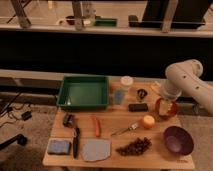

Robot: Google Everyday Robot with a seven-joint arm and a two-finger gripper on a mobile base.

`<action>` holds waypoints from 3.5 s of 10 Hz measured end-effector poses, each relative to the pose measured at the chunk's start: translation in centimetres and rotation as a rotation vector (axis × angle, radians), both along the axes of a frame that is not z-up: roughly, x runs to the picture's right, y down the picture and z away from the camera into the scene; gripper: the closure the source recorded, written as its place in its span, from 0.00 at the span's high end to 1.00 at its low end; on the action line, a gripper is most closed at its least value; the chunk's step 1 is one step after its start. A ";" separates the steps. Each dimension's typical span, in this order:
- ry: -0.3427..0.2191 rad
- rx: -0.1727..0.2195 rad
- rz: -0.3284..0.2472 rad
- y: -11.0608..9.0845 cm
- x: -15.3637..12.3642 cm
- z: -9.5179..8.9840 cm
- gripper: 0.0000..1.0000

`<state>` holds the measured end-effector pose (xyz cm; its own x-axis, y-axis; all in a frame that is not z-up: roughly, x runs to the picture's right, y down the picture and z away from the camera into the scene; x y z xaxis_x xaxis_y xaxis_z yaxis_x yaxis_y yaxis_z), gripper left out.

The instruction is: Place banana in paper cup

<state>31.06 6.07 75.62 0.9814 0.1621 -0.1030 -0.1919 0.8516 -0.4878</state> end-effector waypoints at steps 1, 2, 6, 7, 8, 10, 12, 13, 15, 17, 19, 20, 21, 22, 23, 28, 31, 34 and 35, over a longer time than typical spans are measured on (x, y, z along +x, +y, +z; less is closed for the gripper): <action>0.007 0.004 0.015 -0.7 0.4 0.7 0.80; 0.013 0.007 0.027 -1.3 0.7 1.3 0.80; 0.014 0.053 0.061 -3.5 1.5 4.8 0.80; 0.022 0.096 0.067 -3.7 1.6 5.7 0.80; 0.039 0.127 0.074 -3.7 2.3 6.7 0.80; 0.048 0.137 0.087 -4.7 2.4 9.0 0.80; 0.059 0.140 0.087 -5.3 2.9 10.1 0.80; 0.060 0.140 0.087 -5.2 3.0 10.0 0.80; 0.061 0.140 0.088 -5.2 3.1 10.0 0.80; 0.060 0.140 0.086 -5.2 3.0 10.1 0.80; 0.075 0.175 0.087 -5.6 2.8 10.7 0.80; 0.078 0.192 0.087 -6.1 2.6 11.3 0.80; 0.080 0.217 0.087 -7.0 2.2 12.1 0.80; 0.082 0.232 0.088 -7.4 2.1 12.5 0.80; 0.091 0.254 0.089 -8.1 2.3 12.7 0.80; 0.154 0.298 0.112 -9.0 4.3 15.4 0.80; 0.225 0.280 0.183 -7.8 7.0 17.8 0.80; 0.256 0.265 0.237 -8.0 7.6 19.2 0.80; 0.257 0.260 0.256 -8.1 7.5 19.8 0.80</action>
